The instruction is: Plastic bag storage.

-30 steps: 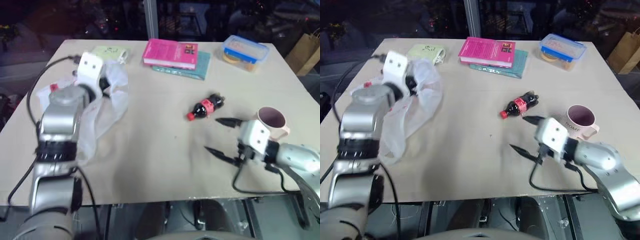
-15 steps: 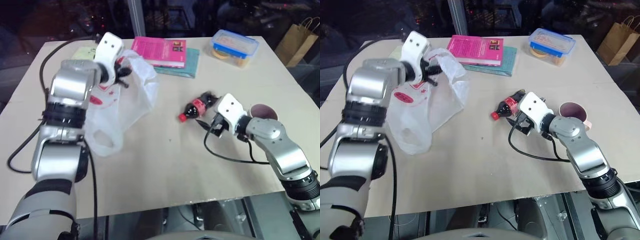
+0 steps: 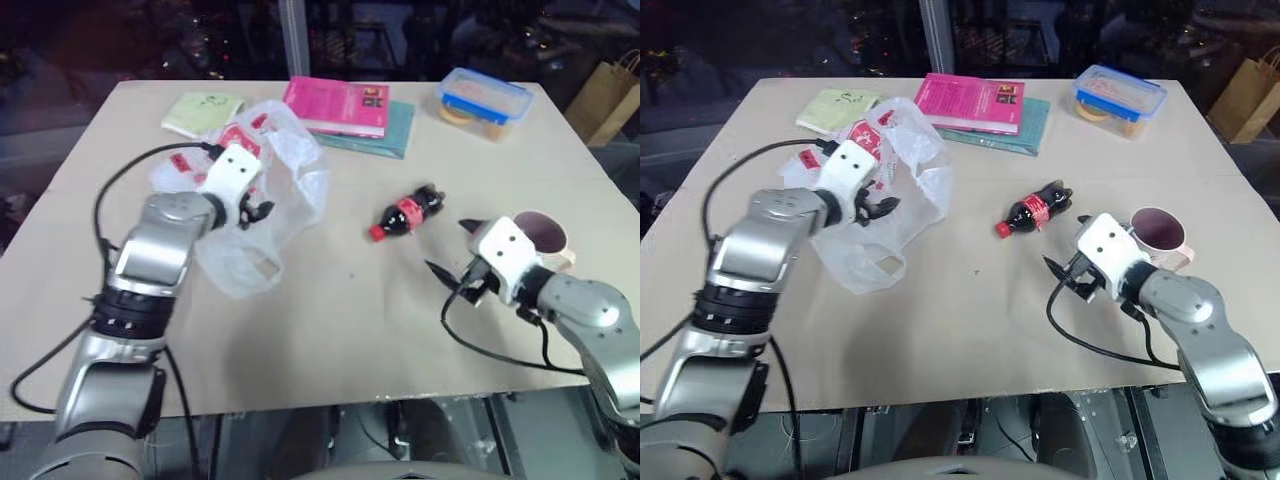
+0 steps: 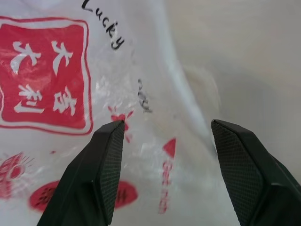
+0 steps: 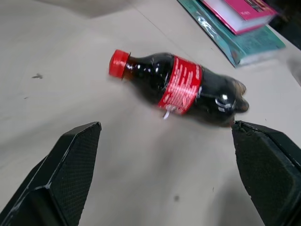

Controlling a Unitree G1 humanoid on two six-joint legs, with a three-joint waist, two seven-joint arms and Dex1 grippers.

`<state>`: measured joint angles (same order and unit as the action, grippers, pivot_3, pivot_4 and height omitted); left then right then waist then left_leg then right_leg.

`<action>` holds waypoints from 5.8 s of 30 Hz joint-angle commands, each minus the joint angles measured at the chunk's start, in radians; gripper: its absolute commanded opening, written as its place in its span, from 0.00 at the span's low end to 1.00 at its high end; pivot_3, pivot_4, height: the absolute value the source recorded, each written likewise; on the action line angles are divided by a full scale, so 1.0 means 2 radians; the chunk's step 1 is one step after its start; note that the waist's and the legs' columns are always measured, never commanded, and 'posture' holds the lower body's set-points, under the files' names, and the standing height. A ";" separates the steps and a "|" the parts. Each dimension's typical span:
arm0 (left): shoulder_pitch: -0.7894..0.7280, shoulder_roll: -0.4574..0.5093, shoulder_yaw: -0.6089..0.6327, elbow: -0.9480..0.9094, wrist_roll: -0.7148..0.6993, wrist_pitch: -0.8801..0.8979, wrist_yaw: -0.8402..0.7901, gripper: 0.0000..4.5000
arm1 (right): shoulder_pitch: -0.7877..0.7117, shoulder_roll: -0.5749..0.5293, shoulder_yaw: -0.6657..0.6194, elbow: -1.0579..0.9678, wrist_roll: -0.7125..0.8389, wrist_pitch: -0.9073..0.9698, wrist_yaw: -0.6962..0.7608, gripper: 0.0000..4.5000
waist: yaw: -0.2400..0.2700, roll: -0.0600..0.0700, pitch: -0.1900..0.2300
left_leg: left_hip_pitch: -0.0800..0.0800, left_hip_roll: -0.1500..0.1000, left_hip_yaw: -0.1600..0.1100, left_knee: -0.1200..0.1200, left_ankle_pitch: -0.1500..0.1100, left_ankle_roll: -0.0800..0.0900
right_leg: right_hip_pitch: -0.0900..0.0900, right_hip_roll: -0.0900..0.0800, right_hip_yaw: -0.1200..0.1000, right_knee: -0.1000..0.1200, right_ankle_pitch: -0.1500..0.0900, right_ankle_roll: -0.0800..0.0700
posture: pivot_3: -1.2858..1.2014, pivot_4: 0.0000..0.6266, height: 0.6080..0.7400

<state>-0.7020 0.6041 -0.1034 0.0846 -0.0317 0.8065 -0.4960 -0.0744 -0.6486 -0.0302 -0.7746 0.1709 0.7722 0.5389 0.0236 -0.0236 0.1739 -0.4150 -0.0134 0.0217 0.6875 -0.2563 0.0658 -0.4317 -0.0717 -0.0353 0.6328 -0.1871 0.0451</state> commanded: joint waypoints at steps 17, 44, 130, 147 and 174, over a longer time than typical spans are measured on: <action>-0.136 0.047 0.074 0.013 -0.039 0.041 -0.030 0.02 | -0.268 -0.015 0.235 0.303 -0.170 -0.194 0.032 1.00 | -0.016 -0.001 0.001 | 0.001 -0.001 0.001 0.000 0.001 -0.001 | -0.001 0.000 0.001 0.002 0.000 0.000 | 0.52 0.24 1.00; -0.036 0.032 0.138 -0.185 -0.091 0.190 0.035 0.02 | -0.628 0.135 0.294 1.019 -0.289 -0.671 0.333 1.00 | -0.030 0.000 0.001 | 0.000 0.000 0.000 -0.003 0.001 -0.002 | -0.002 0.000 0.001 0.000 0.000 0.000 | 0.52 0.24 1.00; -0.178 0.054 0.215 -0.012 -0.276 0.250 -0.023 0.00 | -0.489 0.266 0.197 0.583 -0.092 -0.085 0.055 0.69 | -0.034 0.001 0.002 | -0.002 -0.001 0.001 -0.002 0.002 -0.004 | -0.008 0.000 0.004 0.007 0.001 -0.002 | 0.52 0.24 1.00; -0.153 0.046 0.237 -0.084 -0.341 0.302 -0.016 0.00 | -0.555 0.400 -0.008 0.600 0.101 0.132 0.003 0.69 | -0.029 0.002 0.002 | -0.003 -0.001 0.000 -0.003 0.002 -0.004 | -0.008 -0.001 0.003 0.006 0.001 -0.002 | 0.52 0.24 1.00; -0.127 -0.099 0.373 -0.114 -0.344 0.381 0.116 0.00 | -0.597 0.459 -0.035 0.859 0.123 -0.089 0.058 0.99 | -0.035 0.002 0.002 | -0.001 -0.001 0.002 -0.009 0.003 -0.006 | -0.008 0.000 0.006 0.005 0.001 -0.002 | 0.52 0.24 1.00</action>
<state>-0.9563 0.3903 0.6269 -0.1355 -0.7168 1.5974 -0.2606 -1.2392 0.1702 -0.1153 1.0186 0.4032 0.5704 0.6396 -0.0460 -0.0205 0.1774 -0.4164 -0.0149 0.0250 0.6700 -0.2507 0.0543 -0.4487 -0.0722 -0.0232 0.6420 -0.1859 0.0416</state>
